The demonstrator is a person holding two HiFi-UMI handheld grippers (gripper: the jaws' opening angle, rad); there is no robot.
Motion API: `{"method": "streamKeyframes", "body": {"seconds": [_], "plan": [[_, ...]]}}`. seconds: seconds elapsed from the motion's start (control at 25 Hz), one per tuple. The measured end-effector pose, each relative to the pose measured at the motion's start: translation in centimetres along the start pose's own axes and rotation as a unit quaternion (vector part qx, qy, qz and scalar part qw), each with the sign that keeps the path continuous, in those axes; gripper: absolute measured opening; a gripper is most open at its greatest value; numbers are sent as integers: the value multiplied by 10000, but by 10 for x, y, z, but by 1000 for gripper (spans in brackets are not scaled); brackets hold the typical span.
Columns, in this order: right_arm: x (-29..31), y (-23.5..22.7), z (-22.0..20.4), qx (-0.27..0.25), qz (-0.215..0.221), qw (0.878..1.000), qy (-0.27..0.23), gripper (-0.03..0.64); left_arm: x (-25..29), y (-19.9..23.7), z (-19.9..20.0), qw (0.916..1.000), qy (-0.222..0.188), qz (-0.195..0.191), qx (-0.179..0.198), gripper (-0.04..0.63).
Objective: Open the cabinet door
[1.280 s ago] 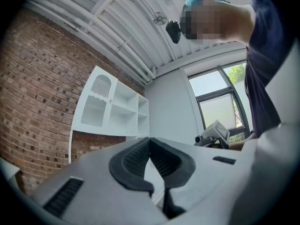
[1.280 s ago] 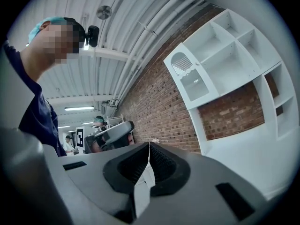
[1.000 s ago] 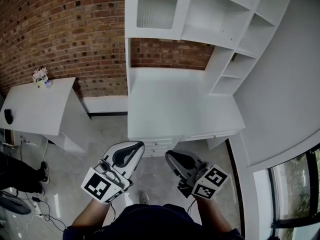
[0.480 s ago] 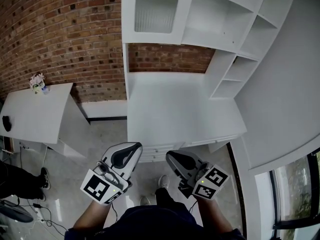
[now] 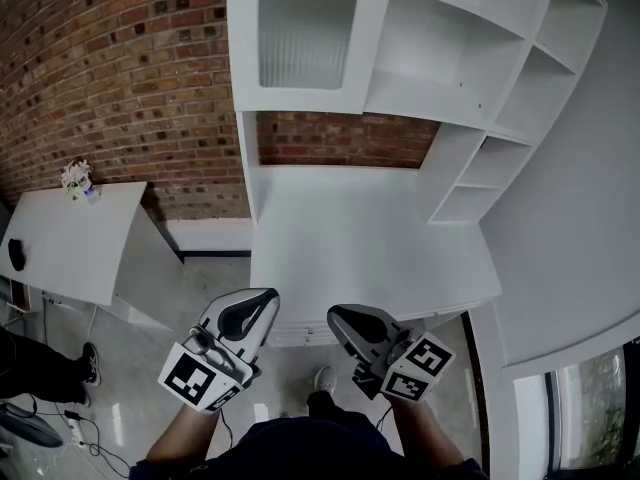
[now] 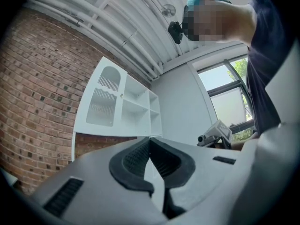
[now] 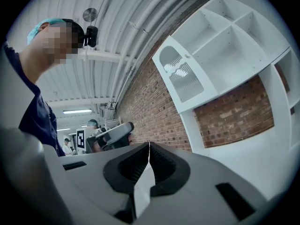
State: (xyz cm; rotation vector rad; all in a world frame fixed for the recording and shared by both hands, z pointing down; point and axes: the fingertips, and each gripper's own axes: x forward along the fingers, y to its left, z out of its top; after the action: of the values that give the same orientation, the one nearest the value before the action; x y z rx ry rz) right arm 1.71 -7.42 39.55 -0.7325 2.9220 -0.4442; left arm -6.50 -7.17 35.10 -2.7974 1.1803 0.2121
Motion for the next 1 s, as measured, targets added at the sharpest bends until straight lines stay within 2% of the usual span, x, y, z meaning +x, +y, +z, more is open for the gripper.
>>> {"method": "streamKeyframes", "body": {"seconds": [0.48,0.8,1.0], "plan": [[0,-109,44,31,263,9996,47,26,100,43,-6,9989,19,466,96,8],[4,-169,63,-13,366,9993,-75,26,140,60,-22,9972,146,712,161,8],[14,-201,82,-87,294,9993,-220,26,156,70,-20,9973,112,715,145,8]]}}
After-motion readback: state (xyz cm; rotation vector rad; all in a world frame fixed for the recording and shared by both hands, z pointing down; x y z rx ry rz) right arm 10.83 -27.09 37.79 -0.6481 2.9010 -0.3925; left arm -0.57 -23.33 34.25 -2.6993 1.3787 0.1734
